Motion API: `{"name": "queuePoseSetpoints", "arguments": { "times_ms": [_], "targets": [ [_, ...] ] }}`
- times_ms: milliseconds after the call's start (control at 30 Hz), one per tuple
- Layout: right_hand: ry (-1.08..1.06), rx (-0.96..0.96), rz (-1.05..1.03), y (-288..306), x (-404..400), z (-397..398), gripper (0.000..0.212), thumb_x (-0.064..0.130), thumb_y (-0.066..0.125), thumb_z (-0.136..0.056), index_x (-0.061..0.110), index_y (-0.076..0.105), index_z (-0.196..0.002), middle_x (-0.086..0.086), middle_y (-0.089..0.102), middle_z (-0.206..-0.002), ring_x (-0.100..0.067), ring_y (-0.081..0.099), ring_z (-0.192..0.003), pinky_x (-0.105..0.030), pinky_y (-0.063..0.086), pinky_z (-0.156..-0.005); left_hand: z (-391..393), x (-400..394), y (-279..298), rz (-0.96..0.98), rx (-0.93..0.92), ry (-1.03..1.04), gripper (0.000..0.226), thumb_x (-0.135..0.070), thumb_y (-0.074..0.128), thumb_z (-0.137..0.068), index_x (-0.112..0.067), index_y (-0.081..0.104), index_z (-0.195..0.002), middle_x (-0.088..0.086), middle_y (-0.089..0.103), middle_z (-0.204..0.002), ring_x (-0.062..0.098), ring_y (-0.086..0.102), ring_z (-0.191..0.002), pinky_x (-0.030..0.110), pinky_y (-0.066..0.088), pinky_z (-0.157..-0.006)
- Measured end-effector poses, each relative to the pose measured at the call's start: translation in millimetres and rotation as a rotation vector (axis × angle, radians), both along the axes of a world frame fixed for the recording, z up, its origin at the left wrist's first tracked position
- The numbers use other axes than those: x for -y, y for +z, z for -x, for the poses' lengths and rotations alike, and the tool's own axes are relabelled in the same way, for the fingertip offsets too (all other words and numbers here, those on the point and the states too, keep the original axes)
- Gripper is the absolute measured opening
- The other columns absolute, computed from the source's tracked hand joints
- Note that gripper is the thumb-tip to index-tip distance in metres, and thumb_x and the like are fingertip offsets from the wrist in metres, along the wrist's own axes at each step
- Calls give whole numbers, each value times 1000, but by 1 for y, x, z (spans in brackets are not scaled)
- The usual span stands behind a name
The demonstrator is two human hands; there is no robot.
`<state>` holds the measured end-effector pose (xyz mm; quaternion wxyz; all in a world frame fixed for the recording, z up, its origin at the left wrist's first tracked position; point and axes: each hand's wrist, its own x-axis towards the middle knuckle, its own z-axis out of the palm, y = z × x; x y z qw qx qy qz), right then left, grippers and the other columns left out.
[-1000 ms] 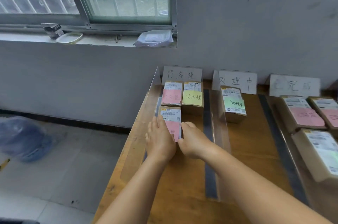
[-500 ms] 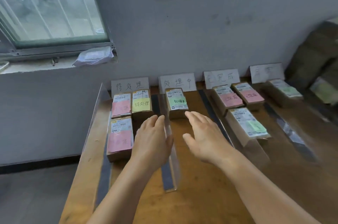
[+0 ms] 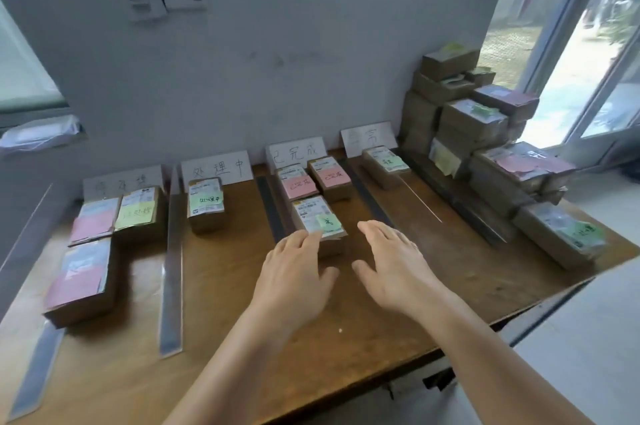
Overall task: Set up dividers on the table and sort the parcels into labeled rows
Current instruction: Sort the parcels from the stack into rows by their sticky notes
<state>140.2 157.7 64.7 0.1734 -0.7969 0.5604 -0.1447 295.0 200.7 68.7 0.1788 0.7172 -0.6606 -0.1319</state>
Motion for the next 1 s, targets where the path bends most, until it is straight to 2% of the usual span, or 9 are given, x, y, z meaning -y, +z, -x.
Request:
{"name": "queuePoseSetpoints", "arguments": {
  "times_ms": [333, 600, 800, 1000],
  "targets": [
    [-143, -11, 49, -2, -7, 150, 64, 40, 52, -93, 24, 23, -148, 7, 25, -154, -16, 19, -142, -38, 19, -114, 136, 12, 1, 44, 1, -169, 62, -43, 50, -95, -24, 27, -149, -4, 32, -153, 15, 25, -142, 35, 23, -116],
    [-312, 17, 74, -3, 9, 236, 62, 39, 55, -92, 25, 27, -147, 5, 31, -152, -18, 26, -140, -38, 27, -114, 225, 65, -7, 87, -21, -341, 65, -49, 55, -91, -27, 31, -147, -7, 38, -149, 14, 33, -138, 30, 32, -109],
    [-421, 57, 71, -7, 52, 292, 56, 35, 55, -92, 22, 35, -143, 2, 41, -145, -20, 37, -132, -39, 33, -109, 290, 127, -14, 81, -86, -442, 64, -48, 56, -91, -30, 30, -147, -8, 39, -148, 16, 35, -136, 30, 36, -106],
    [-492, 100, 28, -12, 120, 339, 53, 32, 56, -92, 20, 39, -141, 0, 43, -144, -19, 38, -131, -33, 33, -107, 335, 198, -22, 48, -104, -480, 63, -44, 53, -93, -23, 30, -148, -1, 43, -144, 19, 39, -131, 32, 37, -104]
  ]
}}
